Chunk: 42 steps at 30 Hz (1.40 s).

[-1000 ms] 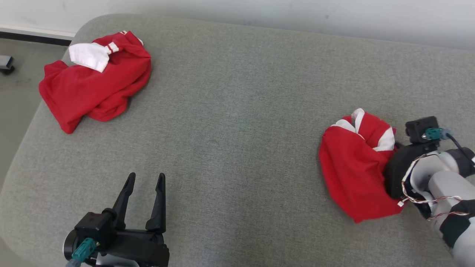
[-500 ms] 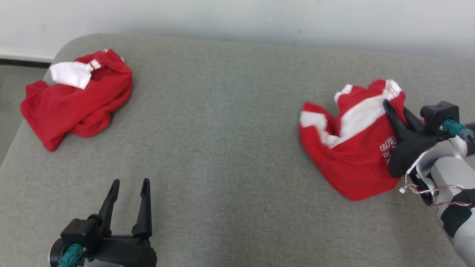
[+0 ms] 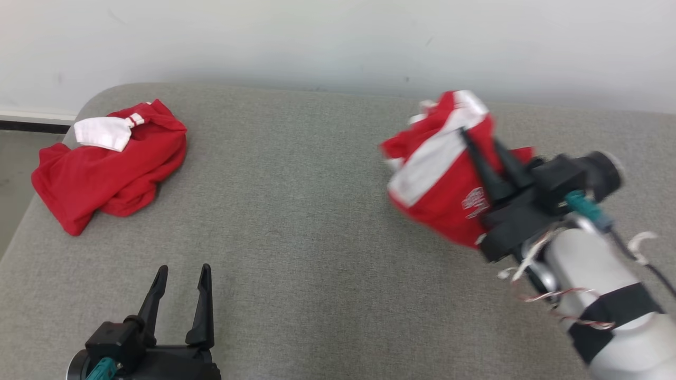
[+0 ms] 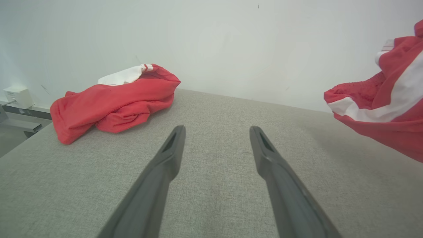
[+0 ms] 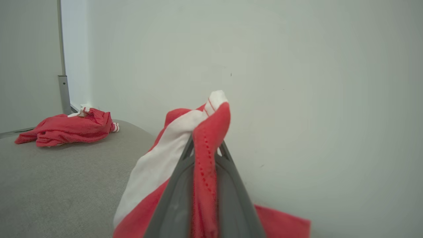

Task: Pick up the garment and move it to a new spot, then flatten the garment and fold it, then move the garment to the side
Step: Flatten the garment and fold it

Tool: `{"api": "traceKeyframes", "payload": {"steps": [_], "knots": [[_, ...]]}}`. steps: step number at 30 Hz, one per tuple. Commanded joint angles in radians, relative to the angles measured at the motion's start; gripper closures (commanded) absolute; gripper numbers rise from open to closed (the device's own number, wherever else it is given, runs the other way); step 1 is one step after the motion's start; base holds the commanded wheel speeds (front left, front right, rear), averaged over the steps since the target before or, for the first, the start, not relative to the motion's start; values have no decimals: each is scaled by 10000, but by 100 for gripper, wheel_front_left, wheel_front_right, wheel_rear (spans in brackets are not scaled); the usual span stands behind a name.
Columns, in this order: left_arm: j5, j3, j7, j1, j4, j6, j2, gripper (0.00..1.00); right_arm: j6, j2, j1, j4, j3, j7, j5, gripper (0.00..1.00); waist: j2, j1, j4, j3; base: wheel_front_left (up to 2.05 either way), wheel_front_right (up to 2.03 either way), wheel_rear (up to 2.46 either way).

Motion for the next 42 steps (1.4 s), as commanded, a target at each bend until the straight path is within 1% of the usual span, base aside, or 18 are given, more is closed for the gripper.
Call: {"api": "traceKeyframes", "payload": {"steps": [1, 5, 6, 10, 16, 17, 18, 19, 20, 27, 30, 36, 42], "knots": [[-121, 43, -9, 181, -26, -7, 5, 0, -25, 191, 48, -181, 324, -4, -178, 100, 0, 1, 83, -28, 0, 0, 0], [-143, -17, -9, 228, -74, 68, 5, 0, -25, 401, 322, -202, 1127, -6, -331, 100, 0, 1, 169, -48, 0, 0, 0], [-143, -17, -9, 228, -74, 68, 5, 0, -25, 401, 322, -202, 1127, -6, -331, 100, 0, 1, 169, -48, 0, 0, 0], [-160, -24, -9, 312, -74, 79, 5, 0, -25, 392, 773, -110, 1826, -7, -263, 100, 0, 1, 203, -70, 0, 0, 0], [-167, -7, -9, 374, -107, 168, 5, 0, -25, 196, 1985, -206, 2188, -7, -19, 100, 0, 1, 63, -114, 0, 0, 0], [-186, -20, -9, 390, -114, 162, 6, 0, -25, 170, 2190, -219, 2131, -7, 39, 91, 0, 1, 13, -121, 0, 0, 0], [-197, -23, -9, 407, -115, 166, 3, 0, -25, 136, 2397, -231, 2065, -7, 67, 85, 0, 1, -37, -121, 0, 0, 0], [-198, -29, -9, 426, -114, 172, 5, 0, -25, 117, 2568, -284, 1955, -5, 79, 18, 0, 1, -87, -127, 0, 0, 0], [-196, -17, -9, 448, -123, 179, 6, 0, -25, 124, 2752, -344, 1785, -7, 144, 0, 0, 1, -156, -128, 0, 0, 0], [-153, 22, -9, 416, -169, 206, 6, 0, -25, 159, 3610, -1293, 134, -6, 57, 0, 0, 1, -572, -119, 0, 0, 0], [-116, 68, -9, 409, -150, 191, 6, 0, -25, 267, 3979, -1729, -580, -6, 3, 0, 0, 1, -677, -168, 0, 0, 0], [-14, 136, -9, 516, -196, 135, 8, 0, -25, 566, 4947, -2457, -1946, -6, -159, 0, 0, 1, -743, -293, 0, 0, 0], [100, 302, -9, 607, -292, 116, 8, 0, -25, 947, 6097, -3032, -2916, -6, -337, 0, 0, 1, -692, -410, 0, 0, 0]]}}
